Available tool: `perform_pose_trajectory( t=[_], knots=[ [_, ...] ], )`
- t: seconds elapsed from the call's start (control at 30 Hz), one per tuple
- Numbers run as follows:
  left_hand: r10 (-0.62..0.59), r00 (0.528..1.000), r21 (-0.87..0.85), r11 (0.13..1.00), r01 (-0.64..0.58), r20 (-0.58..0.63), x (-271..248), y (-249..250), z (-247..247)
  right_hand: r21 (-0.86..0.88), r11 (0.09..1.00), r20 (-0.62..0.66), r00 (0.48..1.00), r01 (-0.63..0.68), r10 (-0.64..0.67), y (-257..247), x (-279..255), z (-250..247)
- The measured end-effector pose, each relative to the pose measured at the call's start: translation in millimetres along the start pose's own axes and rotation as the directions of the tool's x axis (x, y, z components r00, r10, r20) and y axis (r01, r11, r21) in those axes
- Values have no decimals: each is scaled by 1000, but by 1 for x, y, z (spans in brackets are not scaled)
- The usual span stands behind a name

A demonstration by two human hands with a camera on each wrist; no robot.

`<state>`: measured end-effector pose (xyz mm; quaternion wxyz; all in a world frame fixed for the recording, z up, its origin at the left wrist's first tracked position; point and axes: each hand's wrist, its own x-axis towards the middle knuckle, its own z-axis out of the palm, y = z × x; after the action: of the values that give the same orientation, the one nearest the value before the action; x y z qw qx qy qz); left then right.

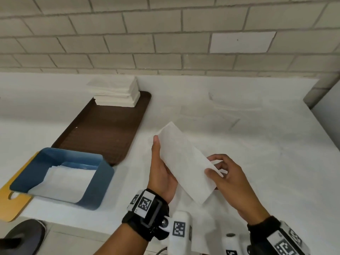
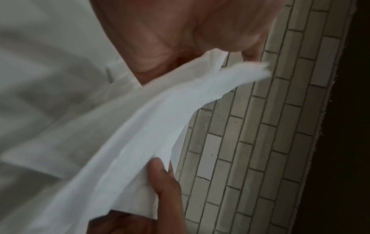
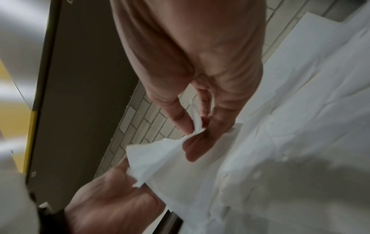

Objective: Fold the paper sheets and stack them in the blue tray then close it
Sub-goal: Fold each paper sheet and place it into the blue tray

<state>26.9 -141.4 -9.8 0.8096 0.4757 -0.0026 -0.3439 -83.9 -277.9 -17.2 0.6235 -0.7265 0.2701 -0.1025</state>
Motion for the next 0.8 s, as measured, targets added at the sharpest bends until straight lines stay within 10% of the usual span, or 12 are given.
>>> perform_pose_trajectory(
  t=[0.43, 0.6, 0.8],
  knots=[
    [50, 998, 52, 998, -48, -33, -11, 7, -22, 53, 998, 110, 994, 19, -25, -4, 3, 18],
    [143, 977, 314, 945, -88, -157, -6, -2, -24, -417, 878, 216, 964, 236, -157, -1, 8, 20],
    [345, 938, 524, 805, -279, -31, -7, 3, -10, -168, 963, 340, 929, 210, -144, -23, 29, 36]
  ],
)
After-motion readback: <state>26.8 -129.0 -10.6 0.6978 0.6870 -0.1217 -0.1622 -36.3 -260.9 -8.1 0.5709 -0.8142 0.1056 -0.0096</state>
